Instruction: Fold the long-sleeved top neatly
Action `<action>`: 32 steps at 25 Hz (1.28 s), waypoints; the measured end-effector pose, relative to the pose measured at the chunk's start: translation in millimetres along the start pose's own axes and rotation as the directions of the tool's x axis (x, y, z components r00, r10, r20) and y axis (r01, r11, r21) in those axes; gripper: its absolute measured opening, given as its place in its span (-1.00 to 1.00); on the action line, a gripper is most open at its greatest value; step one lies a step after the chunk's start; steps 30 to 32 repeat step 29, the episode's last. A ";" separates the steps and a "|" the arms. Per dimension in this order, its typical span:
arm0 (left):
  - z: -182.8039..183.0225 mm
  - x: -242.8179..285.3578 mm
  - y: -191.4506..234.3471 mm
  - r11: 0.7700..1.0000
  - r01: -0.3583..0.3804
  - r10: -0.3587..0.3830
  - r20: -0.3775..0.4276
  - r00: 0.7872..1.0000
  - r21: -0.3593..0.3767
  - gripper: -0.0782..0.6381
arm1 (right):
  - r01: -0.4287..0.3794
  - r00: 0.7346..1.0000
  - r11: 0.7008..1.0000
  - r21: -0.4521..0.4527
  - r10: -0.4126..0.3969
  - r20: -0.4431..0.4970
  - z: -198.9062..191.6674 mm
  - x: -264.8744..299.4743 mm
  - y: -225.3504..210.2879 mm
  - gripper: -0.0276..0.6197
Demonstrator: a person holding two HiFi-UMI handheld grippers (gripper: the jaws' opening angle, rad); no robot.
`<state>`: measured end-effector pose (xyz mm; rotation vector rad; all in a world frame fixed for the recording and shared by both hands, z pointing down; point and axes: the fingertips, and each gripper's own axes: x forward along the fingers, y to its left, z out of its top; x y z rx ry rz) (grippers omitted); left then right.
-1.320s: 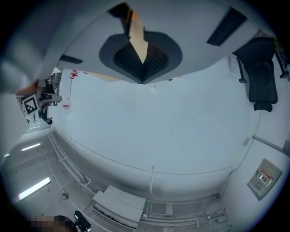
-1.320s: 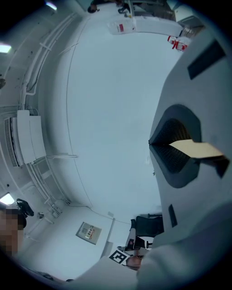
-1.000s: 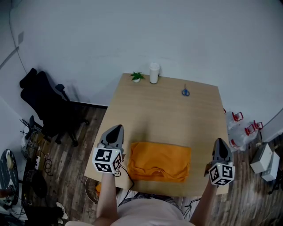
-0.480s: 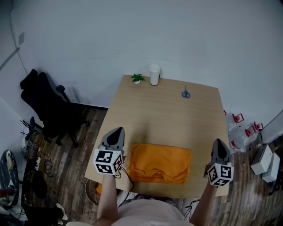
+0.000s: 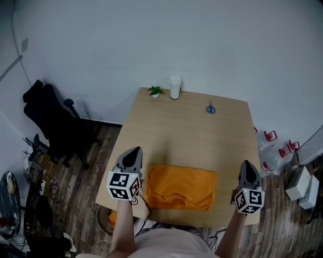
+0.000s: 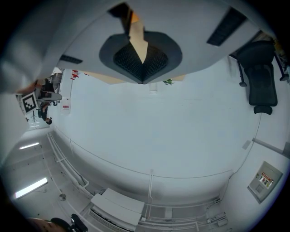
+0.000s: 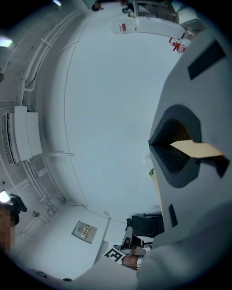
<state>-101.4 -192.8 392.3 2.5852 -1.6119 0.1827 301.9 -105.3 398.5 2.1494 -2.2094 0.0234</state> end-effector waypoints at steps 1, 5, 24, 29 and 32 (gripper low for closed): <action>-0.1 -0.4 -0.4 1.000 0.000 0.000 -0.001 1.000 -0.001 -0.78 | -0.001 1.000 1.000 0.000 0.001 -0.001 -0.1 -0.6 -0.1 -0.90; -1.7 -2.7 -1.8 1.000 -0.002 0.002 -0.006 1.000 -0.001 -0.78 | -0.006 1.000 1.000 0.000 0.006 -0.006 -1.3 -2.9 1.0 -0.90; -6.6 -3.5 -6.6 1.000 0.008 -0.008 -0.018 1.000 -0.007 -0.78 | -0.018 1.000 1.000 -0.004 0.018 -0.016 -7.0 -5.6 4.8 -0.90; -6.9 -2.3 -8.1 1.000 0.010 -0.010 -0.021 1.000 -0.007 -0.78 | -0.015 1.000 1.000 -0.009 0.014 -0.018 -6.5 -5.2 2.3 -0.90; -6.9 -2.3 -8.1 1.000 0.010 -0.010 -0.021 1.000 -0.007 -0.78 | -0.015 1.000 1.000 -0.009 0.014 -0.018 -6.5 -5.2 2.3 -0.90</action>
